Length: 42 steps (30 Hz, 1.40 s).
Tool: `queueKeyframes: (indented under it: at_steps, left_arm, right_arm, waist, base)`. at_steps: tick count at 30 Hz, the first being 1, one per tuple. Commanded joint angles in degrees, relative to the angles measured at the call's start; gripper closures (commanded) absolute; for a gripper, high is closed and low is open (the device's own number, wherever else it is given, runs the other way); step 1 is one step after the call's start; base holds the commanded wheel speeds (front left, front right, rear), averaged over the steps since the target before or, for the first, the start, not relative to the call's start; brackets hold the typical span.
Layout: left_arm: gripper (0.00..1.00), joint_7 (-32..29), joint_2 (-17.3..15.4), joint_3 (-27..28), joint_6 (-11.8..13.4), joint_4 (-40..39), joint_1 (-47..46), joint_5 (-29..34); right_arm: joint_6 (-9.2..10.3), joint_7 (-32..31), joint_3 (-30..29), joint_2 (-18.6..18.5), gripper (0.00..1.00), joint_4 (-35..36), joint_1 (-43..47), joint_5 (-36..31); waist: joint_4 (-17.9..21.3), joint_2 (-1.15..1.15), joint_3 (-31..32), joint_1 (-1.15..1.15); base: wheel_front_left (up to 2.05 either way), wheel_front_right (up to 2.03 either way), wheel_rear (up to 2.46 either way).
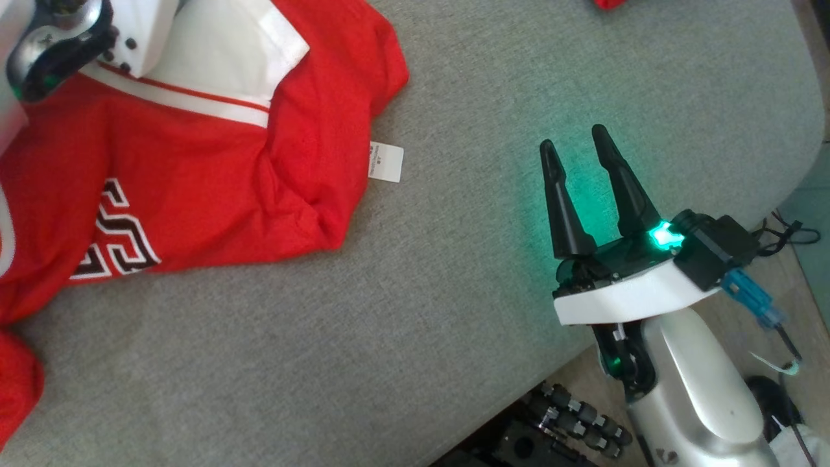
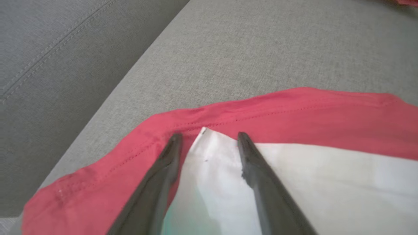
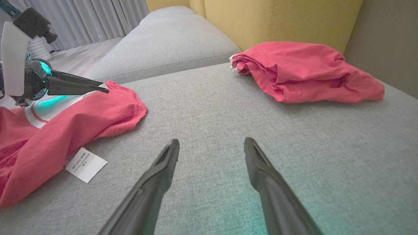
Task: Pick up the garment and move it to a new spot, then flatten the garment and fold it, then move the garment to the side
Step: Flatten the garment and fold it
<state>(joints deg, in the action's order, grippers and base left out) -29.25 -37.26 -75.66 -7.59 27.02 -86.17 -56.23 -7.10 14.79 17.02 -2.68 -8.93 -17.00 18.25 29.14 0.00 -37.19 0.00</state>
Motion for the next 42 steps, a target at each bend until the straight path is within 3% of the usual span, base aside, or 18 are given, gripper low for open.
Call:
queueKeyframes:
  at_steps: [1,6,7,8,12,18,23,29,37,42]
  left_arm:
    - [0.23,-0.6,-1.3,2.3,0.1,-0.8,-2.3,0.5]
    - [0.74,-0.7,-1.3,2.3,0.1,-2.0,-1.8,0.7]
    - [0.95,-0.6,-1.4,2.3,0.1,-2.3,-1.7,0.6]
    - [1.00,-0.8,-1.4,2.3,0.1,-2.7,-1.6,0.6]
    - [1.00,0.6,-1.5,2.3,0.1,-5.2,-2.1,2.6]
    - [1.00,7.7,-0.6,2.3,0.1,-11.0,-3.7,5.3]
    - [1.00,17.3,-2.4,2.3,0.1,-16.9,-5.8,5.5]
    - [1.00,28.8,-10.5,4.3,0.9,-22.1,-5.0,6.6]
    - [1.00,36.1,-24.0,7.4,8.5,-29.8,3.0,3.8]
    - [1.00,38.8,-28.2,7.6,11.5,-31.9,6.7,2.3]
  right_arm:
    - [-0.39,0.2,0.7,-0.2,0.00,1.8,0.9,0.5]
    - [-0.39,0.2,0.5,-0.2,0.00,1.9,0.6,0.4]
    - [-0.39,0.2,0.5,-0.2,0.00,2.0,0.5,0.4]
    - [-0.39,0.2,0.5,-0.2,0.00,2.0,0.5,0.4]
    - [-0.39,0.2,0.2,-0.2,0.00,2.0,0.2,0.4]
    - [-0.39,0.2,-2.1,-0.2,0.00,1.5,0.4,-1.1]
    - [-0.39,0.2,-4.6,-0.2,0.00,0.8,1.3,-3.7]
    - [-0.39,0.2,-7.7,-0.2,0.00,-1.1,3.2,-7.2]
    - [-0.39,0.2,-10.0,-2.6,0.00,-2.4,5.4,-8.6]
    - [-0.39,0.2,-9.3,-4.4,0.00,-3.8,5.2,-8.0]
  waist:
    - [-0.1,0.00,0.0,0.00]
    - [-0.4,0.00,-0.1,0.00]
    - [-0.4,0.00,-0.1,0.00]
    - [-0.5,0.00,-0.2,0.00]
    - [-1.0,0.00,-0.2,0.00]
    - [-4.6,0.00,1.6,0.00]
    - [-10.3,0.00,5.0,0.00]
    - [-18.3,0.00,9.8,0.00]
    - [-27.6,0.00,13.4,0.00]
    - [-31.2,0.00,13.1,0.00]
  base:
    - [0.00,0.00,0.00]
    - [0.00,0.00,0.00]
    - [0.00,0.00,0.00]
    - [0.00,0.00,0.00]
    - [0.00,0.00,0.00]
    - [0.00,0.00,0.00]
    - [0.00,0.00,0.00]
    - [0.00,0.00,0.00]
    - [0.00,0.00,0.00]
    - [0.00,0.00,0.00]
